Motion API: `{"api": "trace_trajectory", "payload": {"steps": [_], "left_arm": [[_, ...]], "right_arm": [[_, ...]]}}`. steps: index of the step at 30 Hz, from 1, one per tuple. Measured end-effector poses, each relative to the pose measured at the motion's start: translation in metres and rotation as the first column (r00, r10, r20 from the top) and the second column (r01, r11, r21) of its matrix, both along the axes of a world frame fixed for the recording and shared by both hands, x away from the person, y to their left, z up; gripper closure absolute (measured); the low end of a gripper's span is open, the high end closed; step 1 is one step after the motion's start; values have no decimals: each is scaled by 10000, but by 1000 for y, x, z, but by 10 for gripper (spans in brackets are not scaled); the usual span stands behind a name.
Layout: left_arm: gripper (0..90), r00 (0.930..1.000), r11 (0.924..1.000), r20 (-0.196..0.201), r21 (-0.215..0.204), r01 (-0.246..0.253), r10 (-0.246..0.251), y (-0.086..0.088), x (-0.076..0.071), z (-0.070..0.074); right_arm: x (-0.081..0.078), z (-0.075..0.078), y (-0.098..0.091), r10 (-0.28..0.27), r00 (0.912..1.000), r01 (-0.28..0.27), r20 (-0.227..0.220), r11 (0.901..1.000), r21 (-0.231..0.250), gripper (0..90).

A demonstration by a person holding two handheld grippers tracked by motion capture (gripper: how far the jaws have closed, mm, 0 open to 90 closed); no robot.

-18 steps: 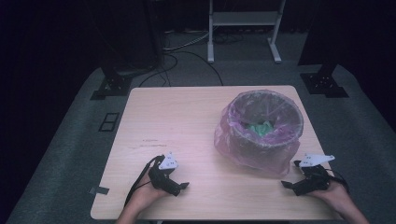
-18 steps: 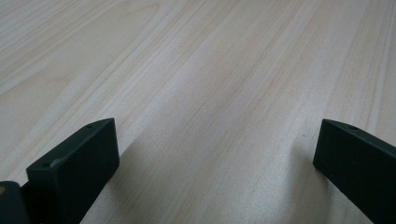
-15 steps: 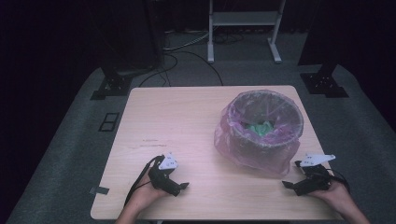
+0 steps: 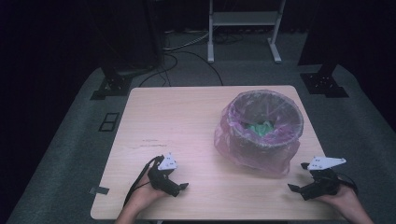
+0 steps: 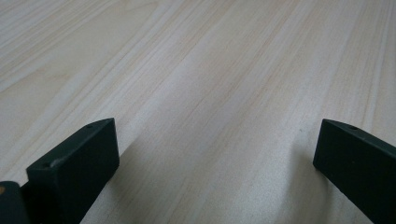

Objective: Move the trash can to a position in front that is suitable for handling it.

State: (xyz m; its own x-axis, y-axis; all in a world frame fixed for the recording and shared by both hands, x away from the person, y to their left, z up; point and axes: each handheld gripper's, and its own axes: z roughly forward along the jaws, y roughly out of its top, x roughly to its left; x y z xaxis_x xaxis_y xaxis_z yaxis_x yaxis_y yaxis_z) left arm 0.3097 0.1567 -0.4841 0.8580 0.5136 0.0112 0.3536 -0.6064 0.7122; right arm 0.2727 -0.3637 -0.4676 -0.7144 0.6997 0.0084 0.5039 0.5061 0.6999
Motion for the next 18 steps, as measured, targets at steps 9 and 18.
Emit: {"api": "trace_trajectory", "payload": {"steps": [9,18], "left_arm": [[0,10000,10000,4,-10,11,-11,0,0,0],[0,10000,10000,8,-11,44,-44,1,0,0]], "right_arm": [[-7,15,-8,-177,9998,175,61,9993,319,0],[-11,36,-17,-425,9983,398,399,9971,650,0]]}}
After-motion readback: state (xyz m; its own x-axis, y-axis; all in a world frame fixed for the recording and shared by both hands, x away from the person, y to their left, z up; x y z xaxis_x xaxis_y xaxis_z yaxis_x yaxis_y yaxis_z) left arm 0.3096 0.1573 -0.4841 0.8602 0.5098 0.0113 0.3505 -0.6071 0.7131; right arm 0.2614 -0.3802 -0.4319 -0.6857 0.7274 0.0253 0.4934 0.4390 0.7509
